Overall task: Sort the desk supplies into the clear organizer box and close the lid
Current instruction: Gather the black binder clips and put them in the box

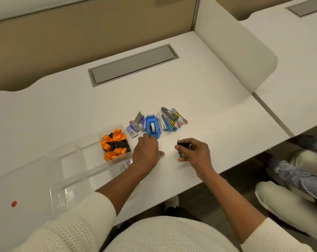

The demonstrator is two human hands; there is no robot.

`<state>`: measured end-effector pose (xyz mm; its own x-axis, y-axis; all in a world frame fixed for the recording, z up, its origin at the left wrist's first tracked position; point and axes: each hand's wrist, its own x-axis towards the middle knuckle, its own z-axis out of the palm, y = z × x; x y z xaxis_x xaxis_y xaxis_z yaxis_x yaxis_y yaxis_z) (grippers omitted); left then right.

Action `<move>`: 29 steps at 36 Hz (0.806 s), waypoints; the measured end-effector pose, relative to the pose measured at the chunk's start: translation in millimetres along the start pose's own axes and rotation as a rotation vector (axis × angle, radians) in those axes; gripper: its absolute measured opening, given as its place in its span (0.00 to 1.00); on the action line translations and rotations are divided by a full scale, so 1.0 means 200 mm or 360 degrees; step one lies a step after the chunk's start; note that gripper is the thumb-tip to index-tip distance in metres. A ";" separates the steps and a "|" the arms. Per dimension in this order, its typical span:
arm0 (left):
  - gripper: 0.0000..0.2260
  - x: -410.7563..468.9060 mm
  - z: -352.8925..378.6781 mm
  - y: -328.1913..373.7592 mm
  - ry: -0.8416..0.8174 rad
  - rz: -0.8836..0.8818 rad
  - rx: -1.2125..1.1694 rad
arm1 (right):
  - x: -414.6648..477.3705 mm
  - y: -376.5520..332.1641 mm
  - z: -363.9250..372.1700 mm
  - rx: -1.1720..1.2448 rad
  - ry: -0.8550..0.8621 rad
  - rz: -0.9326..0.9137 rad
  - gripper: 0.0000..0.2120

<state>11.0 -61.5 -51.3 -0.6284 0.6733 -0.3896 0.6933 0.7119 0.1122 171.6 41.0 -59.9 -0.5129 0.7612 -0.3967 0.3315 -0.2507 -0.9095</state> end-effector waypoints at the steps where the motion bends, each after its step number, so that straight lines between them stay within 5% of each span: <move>1: 0.33 0.00 0.02 0.01 0.0025 -0.0059 -0.0025 | 0.00 0.00 -0.01 0.0007 -0.0004 0.0010 0.10; 5: 0.32 0.01 0.06 0.05 0.0093 -0.0176 -0.0052 | 0.00 0.02 -0.02 0.0025 0.0010 0.0050 0.10; 10: 0.19 -0.01 0.09 0.07 0.0169 -0.0170 -0.0143 | 0.00 0.04 -0.04 0.0035 0.0018 0.0090 0.11; 29: 0.15 -0.02 0.08 0.11 0.0128 -0.0252 -0.0535 | 0.03 0.03 -0.07 -0.0037 -0.0046 0.0102 0.11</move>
<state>34.3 -51.2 -61.8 -0.7535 0.5535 -0.3547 0.4390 0.8253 0.3551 181.4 52.0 -65.7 -0.5127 0.7265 -0.4576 0.3827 -0.2838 -0.8792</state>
